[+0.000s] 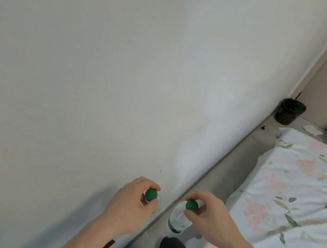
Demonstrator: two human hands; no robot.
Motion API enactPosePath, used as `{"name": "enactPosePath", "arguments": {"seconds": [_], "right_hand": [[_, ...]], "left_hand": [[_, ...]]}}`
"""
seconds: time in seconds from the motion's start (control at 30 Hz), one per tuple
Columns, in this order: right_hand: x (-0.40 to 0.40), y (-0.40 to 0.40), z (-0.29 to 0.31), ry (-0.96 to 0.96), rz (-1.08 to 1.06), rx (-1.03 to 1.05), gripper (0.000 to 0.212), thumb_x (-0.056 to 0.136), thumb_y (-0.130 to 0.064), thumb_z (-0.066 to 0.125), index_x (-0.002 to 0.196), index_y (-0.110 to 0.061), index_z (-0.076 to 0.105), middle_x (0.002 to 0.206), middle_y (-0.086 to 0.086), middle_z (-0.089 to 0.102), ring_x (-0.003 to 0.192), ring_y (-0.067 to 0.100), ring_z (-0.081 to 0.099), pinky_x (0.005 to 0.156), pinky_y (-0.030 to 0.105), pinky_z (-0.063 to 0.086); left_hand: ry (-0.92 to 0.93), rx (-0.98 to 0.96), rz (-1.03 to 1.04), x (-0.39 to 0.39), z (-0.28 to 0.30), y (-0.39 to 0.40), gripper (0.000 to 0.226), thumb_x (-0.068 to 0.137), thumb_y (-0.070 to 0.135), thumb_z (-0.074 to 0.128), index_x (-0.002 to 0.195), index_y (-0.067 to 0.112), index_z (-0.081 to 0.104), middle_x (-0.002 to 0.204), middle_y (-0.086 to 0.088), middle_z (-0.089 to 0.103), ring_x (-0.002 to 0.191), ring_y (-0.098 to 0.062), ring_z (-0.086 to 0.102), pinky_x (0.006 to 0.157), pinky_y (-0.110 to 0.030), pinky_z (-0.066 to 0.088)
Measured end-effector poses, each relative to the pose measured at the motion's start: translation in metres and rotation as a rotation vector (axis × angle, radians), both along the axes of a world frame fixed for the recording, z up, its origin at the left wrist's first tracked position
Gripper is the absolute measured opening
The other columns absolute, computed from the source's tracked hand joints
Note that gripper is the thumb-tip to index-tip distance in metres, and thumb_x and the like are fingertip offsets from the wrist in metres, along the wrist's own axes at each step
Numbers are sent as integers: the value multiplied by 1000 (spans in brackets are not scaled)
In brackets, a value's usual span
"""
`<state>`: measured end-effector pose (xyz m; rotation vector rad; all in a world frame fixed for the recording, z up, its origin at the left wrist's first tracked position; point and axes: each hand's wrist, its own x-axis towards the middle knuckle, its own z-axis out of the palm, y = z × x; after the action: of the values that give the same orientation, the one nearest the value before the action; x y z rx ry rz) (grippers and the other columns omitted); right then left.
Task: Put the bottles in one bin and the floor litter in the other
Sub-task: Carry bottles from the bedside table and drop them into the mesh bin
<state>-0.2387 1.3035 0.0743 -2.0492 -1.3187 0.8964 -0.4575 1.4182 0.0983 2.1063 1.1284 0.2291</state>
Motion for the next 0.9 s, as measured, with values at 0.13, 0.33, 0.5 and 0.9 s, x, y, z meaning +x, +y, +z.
{"name": "enactPosePath", "arguments": {"seconds": [0.13,0.33,0.5,0.9], "right_hand": [[34,10,-2,6,-94,0,19,84,-32,71,96,-45,65,103,-22,61,77,1,66,70,19,51],[109,39,-6,32,-185,-2,17,84,-33,71,94,-44,64,102,-22,61,76,2,66,69,18,50],[204,69,-12,49,-248,8,16,84,-34,70,94,-43,63,97,-22,64,76,0,66,64,16,49],[427,85,11,20,-348,-4,17,85,-34,73,93,-43,61,101,-23,64,78,-1,66,64,16,49]], "left_hand": [[-22,-2,-92,43,1,29,20,95,36,59,113,43,63,112,31,57,89,2,60,80,-17,49],[-24,-4,-165,132,-1,71,19,95,36,58,112,42,64,113,30,58,87,1,62,83,-23,52],[-2,5,-203,237,-7,109,20,96,35,56,113,43,63,114,31,57,88,2,61,84,-24,52],[30,34,-327,478,15,161,21,96,33,53,113,43,62,113,32,56,89,3,61,86,-25,52]]}}
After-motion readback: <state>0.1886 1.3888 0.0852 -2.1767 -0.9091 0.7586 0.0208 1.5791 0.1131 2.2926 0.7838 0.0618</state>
